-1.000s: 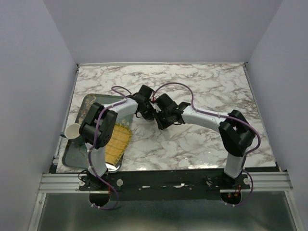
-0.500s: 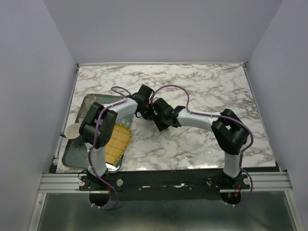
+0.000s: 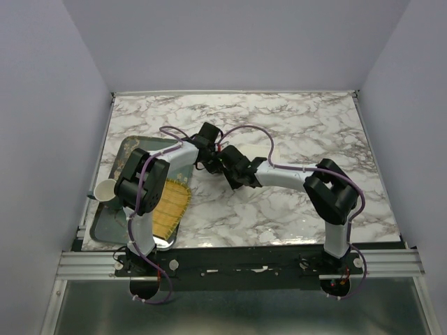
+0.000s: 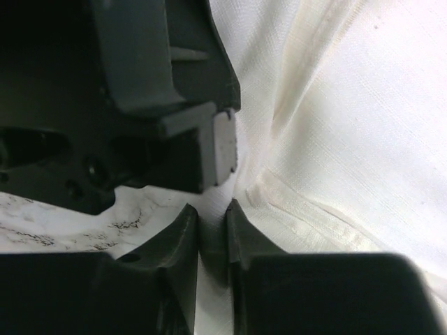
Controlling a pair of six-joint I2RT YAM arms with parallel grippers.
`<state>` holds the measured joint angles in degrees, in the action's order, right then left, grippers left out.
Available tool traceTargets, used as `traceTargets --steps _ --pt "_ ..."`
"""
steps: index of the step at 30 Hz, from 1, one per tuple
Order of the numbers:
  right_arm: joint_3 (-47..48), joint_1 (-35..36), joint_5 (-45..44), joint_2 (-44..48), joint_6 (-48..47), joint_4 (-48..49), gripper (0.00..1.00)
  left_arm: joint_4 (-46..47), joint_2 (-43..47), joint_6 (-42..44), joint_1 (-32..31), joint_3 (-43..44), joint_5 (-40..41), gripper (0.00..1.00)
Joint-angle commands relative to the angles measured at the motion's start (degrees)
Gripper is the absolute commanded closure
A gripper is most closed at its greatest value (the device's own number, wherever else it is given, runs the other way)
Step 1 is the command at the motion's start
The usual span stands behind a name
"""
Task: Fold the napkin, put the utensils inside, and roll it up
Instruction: Roll the napkin with the utensil
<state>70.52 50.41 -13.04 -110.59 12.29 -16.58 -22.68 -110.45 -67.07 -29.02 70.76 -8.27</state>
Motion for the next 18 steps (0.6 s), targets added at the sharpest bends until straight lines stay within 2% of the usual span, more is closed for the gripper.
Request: traceTargets --steps 1,2,3,6,7,9,10,13,15,16,18 --pt "-4.0 -2.0 11.8 -4.6 -3.5 1.4 0.9 -9.7 -1.8 2.6 -0.8 -3.1 1.0 1.0" --pt "-4.2 -2.4 14.2 -4.6 -3.4 1.6 0.97 -9.1 -1.4 3.5 -0.7 -3.0 1.4 1.0" --pt "-4.5 -2.8 16.9 -4.5 -3.7 2.6 0.99 -8.7 -0.6 4.5 -0.7 -2.9 1.9 1.0" --pt "-4.5 -5.7 28.8 -5.2 -3.1 3.5 0.99 -5.9 1.8 9.9 -0.3 -3.6 3.7 1.0" --pt "-4.7 -7.3 31.7 -5.3 -2.7 4.0 0.99 -5.5 2.7 10.8 0.3 -4.0 4.3 0.88" --pt "-6.1 -9.1 38.4 -5.7 -1.8 6.4 0.99 -2.8 5.9 13.9 0.7 -5.9 6.2 0.75" --pt "-6.4 -11.2 41.0 -6.1 -0.9 6.9 1.0 -2.6 7.0 14.5 0.8 -6.3 7.1 0.59" --pt "-6.2 -14.5 49.6 -8.4 0.0 8.1 1.0 -2.4 9.7 18.2 1.1 -5.9 10.0 0.45" --pt "-5.6 -15.6 53.2 -9.8 0.1 8.1 0.99 -3.3 11.0 19.5 1.1 -4.9 11.0 0.41" --pt "-5.4 -16.7 54.4 -10.2 0.2 8.3 0.99 -3.3 11.6 20.6 1.0 -4.9 11.1 0.24" --pt "-4.7 -17.9 58.3 -11.2 0.6 8.2 1.0 -3.3 13.1 21.0 1.0 -5.4 11.2 0.11"
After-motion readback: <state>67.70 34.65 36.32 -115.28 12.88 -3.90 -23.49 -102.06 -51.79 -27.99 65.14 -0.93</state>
